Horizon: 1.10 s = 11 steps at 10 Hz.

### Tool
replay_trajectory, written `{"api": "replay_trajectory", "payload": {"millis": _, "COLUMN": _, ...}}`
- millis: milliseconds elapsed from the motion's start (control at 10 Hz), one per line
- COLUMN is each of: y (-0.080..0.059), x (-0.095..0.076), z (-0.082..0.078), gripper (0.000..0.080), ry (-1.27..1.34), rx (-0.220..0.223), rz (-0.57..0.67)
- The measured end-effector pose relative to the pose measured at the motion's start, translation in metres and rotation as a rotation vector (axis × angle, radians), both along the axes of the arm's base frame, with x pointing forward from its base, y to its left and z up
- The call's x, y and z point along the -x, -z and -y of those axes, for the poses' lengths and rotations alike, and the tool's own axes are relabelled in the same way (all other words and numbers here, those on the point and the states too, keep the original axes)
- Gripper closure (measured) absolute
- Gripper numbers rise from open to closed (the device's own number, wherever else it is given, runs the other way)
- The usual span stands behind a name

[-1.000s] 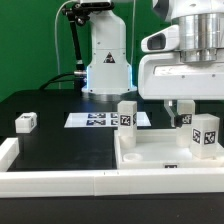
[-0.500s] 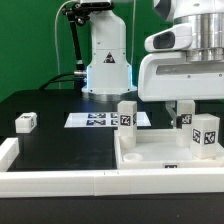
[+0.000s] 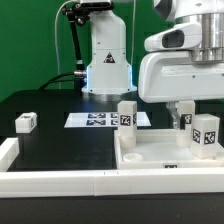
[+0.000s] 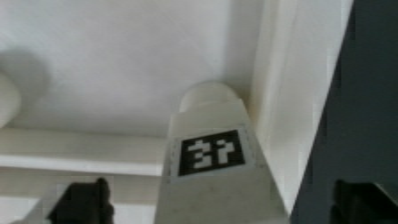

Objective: Assemble square table

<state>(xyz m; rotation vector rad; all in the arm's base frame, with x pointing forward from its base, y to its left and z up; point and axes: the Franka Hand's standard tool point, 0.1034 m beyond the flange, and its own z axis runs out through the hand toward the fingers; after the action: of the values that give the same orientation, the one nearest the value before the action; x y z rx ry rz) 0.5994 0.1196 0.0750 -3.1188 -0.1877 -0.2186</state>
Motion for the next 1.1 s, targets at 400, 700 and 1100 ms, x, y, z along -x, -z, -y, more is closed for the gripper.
{"api": "replay_trajectory", "payload": {"millis": 400, "y": 0.0002, "x": 0.0000, "z": 0.0002, "gripper": 0.0510, "ry": 0.032, "rx": -0.004, "rz": -0.001}}
{"api": "replay_trajectory", "payload": {"millis": 700, "y": 0.0002, "x": 0.0001, "z": -0.0002, "gripper": 0.0509, "ry": 0.162, "rx": -0.024, "rz": -0.003}}
{"api": "replay_trajectory", "payload": {"millis": 1100, "y": 0.0009, "x": 0.0006, "z": -0.0007, "gripper": 0.0509, "ry": 0.520, "rx": -0.094, "rz": -0.008}}
